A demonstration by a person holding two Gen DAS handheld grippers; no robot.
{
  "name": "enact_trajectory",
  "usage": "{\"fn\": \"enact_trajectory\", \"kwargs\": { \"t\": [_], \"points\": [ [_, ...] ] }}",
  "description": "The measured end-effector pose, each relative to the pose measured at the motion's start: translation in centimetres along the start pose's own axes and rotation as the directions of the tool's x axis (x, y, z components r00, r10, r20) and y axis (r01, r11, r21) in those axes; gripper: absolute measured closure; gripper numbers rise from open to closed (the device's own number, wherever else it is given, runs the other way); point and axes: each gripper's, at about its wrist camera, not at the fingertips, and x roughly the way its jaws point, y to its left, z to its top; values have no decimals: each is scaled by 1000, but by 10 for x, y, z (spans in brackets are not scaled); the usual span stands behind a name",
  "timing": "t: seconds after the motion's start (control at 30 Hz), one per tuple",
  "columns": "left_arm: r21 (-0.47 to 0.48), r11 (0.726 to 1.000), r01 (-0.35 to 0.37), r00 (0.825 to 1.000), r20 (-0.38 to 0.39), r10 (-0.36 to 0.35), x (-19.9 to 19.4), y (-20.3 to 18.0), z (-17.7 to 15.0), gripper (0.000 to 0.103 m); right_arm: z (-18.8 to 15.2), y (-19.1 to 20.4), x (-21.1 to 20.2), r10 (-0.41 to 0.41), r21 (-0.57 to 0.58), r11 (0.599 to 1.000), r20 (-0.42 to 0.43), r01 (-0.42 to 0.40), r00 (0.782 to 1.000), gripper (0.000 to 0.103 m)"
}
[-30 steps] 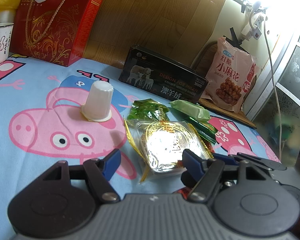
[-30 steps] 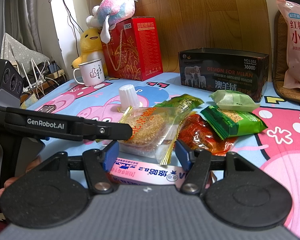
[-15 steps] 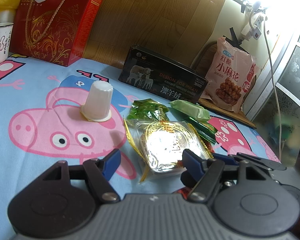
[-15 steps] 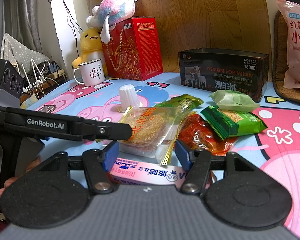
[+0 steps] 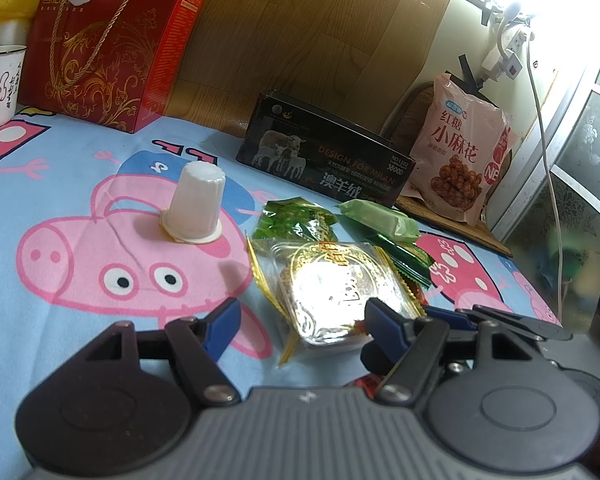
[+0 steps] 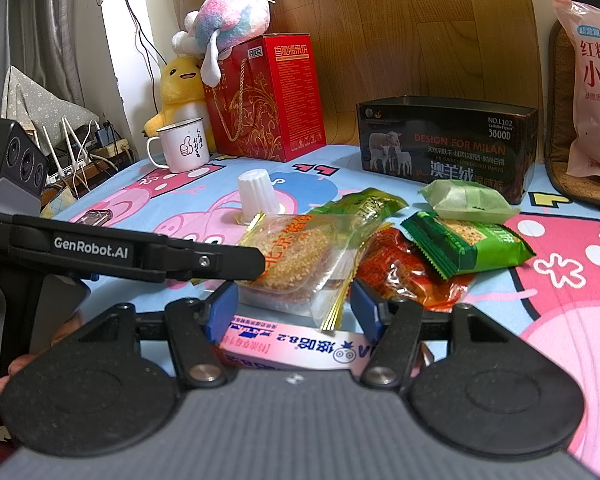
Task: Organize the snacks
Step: 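Close the left gripper on the gold-wrapped mooncake package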
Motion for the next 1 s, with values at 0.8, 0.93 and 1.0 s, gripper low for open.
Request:
{"fn": "enact_trajectory", "kwargs": {
  "t": [0.8, 0.93, 1.0],
  "points": [
    [0, 1000, 11, 1000, -1, -11, 1, -4, -1, 34, 0, 1, 1, 8, -4, 1000, -2, -8, 1000, 42],
    [-1, 1000, 12, 1000, -1, -12, 1, -3, -1, 34, 0, 0, 1, 8, -6, 1000, -2, -8, 1000, 42],
    [-2, 1000, 12, 1000, -1, -12, 1, -3, -1, 34, 0, 0, 1, 8, -6, 1000, -2, -8, 1000, 42]
  ]
}}
